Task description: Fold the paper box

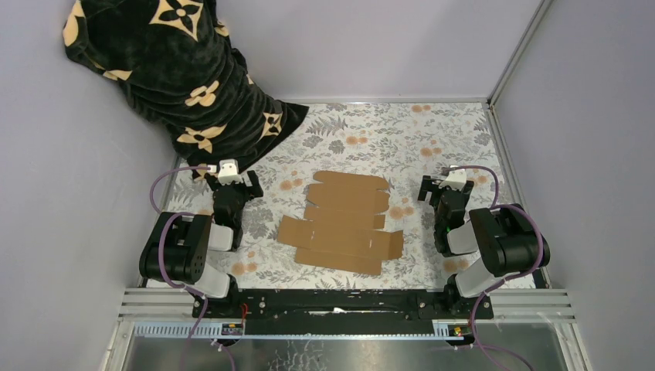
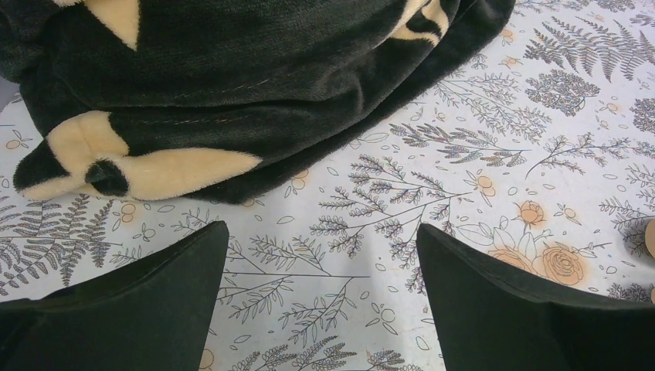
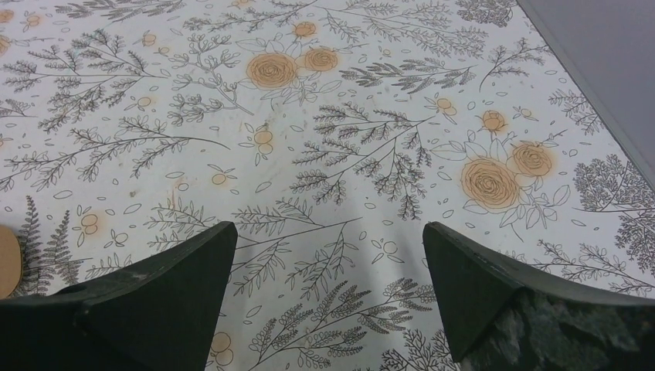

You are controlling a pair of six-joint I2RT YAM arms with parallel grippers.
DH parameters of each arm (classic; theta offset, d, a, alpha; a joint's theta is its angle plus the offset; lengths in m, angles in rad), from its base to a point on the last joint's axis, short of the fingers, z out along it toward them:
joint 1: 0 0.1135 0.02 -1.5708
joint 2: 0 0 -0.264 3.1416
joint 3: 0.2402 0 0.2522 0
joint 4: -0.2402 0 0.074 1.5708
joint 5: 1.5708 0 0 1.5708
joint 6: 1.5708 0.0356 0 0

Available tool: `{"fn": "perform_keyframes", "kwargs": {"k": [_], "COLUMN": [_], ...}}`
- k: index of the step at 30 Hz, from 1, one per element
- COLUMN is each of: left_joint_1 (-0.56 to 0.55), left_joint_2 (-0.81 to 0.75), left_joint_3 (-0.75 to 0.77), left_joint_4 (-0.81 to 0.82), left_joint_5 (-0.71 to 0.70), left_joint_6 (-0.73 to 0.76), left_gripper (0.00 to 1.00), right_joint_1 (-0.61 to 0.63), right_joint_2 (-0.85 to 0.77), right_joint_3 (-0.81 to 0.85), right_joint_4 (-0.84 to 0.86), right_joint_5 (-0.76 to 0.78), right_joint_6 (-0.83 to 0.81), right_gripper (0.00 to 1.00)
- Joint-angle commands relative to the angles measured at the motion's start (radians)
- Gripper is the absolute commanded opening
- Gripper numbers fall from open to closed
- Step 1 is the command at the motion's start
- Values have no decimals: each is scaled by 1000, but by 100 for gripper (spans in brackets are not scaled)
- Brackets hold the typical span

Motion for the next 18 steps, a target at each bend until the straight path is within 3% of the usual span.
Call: {"fn": "perform_keyframes", "kwargs": {"k": [1, 13, 15, 18], "left_joint_1": [0, -1, -3, -40], "left_joint_2": [0, -4, -73, -212], "left_joint_3": [13, 13, 45, 149], "left_joint_4": [70, 78, -27, -363], "left_joint_5": [-21, -22, -17, -60], "left_joint_6": [10, 14, 19, -12], "left_gripper": [99, 99, 99, 99], "right_joint_1": [-7, -7, -7, -6], "right_joint_2": [-16, -18, -18, -26], "right_joint_3": [20, 3, -23, -22], "right_joint_4": [26, 60, 104, 113], "right_joint_5": [-16, -5, -5, 48], "right_joint_6": [5, 3, 2, 13], "right_gripper": [100, 100, 100, 100]}}
